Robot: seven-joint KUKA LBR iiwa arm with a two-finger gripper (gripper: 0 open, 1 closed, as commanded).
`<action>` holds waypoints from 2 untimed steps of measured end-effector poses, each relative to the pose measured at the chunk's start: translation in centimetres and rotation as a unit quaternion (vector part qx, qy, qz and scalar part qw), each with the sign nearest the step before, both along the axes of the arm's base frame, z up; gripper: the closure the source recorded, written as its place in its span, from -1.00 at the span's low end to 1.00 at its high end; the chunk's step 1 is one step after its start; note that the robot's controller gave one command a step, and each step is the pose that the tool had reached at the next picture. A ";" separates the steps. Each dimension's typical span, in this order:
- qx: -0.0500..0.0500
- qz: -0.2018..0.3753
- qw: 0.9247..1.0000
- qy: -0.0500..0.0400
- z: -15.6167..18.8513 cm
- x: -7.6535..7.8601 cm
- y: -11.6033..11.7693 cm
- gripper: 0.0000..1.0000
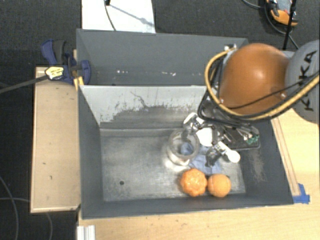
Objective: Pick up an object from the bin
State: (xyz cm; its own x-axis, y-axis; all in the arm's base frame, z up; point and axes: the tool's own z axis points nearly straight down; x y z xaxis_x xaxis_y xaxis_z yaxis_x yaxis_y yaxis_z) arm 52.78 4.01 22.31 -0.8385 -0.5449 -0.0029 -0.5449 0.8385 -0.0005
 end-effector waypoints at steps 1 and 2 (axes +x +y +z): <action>0.000 -0.009 1.000 -0.003 -5.6 -1.8 -0.6 -1.00; -0.007 0.072 0.997 0.013 -14.2 -3.7 -1.8 1.00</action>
Offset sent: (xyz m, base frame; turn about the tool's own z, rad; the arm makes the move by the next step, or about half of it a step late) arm -0.0370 -0.0146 -0.1531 -0.1489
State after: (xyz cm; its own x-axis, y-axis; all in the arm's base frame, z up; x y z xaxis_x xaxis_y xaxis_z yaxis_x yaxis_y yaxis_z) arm 49.12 2.22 8.08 -0.7509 -0.6599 0.0261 -0.6601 0.7512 0.0027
